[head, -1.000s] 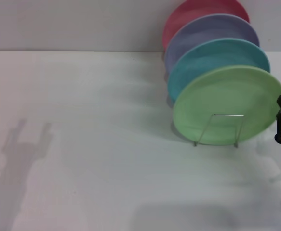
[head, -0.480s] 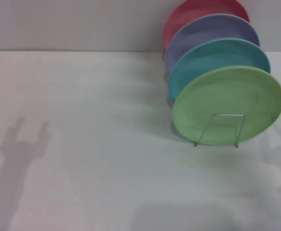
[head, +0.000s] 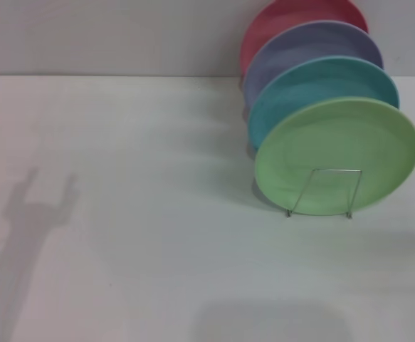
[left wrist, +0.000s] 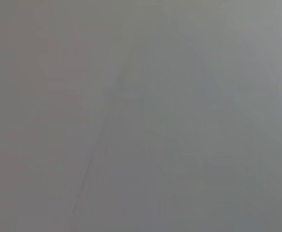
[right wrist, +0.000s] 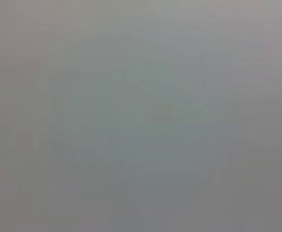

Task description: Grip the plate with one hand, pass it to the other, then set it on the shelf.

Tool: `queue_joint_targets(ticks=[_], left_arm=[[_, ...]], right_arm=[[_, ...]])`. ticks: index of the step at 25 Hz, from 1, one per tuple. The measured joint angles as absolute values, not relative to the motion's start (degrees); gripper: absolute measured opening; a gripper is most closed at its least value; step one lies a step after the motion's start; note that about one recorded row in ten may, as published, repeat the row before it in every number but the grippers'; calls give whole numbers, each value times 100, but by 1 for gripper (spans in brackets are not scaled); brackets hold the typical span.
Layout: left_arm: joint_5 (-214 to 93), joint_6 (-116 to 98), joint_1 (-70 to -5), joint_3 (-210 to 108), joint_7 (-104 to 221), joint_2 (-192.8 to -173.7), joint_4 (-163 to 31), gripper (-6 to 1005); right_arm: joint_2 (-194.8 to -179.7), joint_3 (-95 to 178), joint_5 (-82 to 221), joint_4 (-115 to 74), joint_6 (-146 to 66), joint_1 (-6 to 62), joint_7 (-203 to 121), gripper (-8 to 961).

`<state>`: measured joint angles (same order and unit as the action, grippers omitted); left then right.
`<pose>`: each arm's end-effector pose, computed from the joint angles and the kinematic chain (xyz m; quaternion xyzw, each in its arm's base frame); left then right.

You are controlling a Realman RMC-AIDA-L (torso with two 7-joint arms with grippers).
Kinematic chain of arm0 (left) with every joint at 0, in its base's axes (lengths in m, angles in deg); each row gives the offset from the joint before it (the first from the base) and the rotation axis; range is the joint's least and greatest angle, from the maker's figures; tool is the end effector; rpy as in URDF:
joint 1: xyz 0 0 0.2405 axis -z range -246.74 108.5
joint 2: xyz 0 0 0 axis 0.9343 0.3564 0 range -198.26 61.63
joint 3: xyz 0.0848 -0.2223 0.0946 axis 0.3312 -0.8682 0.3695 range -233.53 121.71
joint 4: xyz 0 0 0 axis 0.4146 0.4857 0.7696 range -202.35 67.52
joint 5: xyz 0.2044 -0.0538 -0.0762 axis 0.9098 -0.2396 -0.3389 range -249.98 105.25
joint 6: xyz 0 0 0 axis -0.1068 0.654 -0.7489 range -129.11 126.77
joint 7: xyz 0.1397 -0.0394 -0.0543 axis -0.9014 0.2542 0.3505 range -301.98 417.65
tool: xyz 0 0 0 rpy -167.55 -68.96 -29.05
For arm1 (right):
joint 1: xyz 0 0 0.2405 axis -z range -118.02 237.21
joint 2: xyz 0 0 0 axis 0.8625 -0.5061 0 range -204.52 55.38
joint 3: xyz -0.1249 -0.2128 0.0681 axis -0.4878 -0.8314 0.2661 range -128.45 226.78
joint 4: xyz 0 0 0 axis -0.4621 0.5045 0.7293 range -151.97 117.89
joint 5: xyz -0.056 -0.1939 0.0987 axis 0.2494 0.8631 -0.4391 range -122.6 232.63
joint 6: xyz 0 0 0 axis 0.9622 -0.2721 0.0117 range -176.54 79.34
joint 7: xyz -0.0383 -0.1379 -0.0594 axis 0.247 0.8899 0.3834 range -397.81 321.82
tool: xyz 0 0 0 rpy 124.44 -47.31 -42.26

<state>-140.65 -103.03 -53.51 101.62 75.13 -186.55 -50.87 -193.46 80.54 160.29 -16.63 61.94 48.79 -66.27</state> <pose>-0.2930 0.2603 -0.0016 -0.6053 -0.1647 -0.5430 0.5583 0.3587 0.2111 0.0690 -0.5293 0.1416 0.5063 0.6660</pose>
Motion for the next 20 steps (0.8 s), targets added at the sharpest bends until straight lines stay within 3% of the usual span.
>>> queue_joint_targets(ticks=[7, 14, 20], left_arm=[[-14121, -9228, -5263, 10071, 5750, -18686, -4809, 736], [-14109, -8425, -5150, 9810, 5416, -18685, -4704, 735], [-14082, -8255, -5040, 9522, 5475, -18669, -4835, 729]], right_arm=[[-19281, 8164, 16045, -2647, 5418, 4210, -7257, 526], [-19329, 8247, 15634, -2612, 5042, 4108, -7170, 705], [-19347, 8311, 15425, -2362, 4888, 4095, -6932, 700]])
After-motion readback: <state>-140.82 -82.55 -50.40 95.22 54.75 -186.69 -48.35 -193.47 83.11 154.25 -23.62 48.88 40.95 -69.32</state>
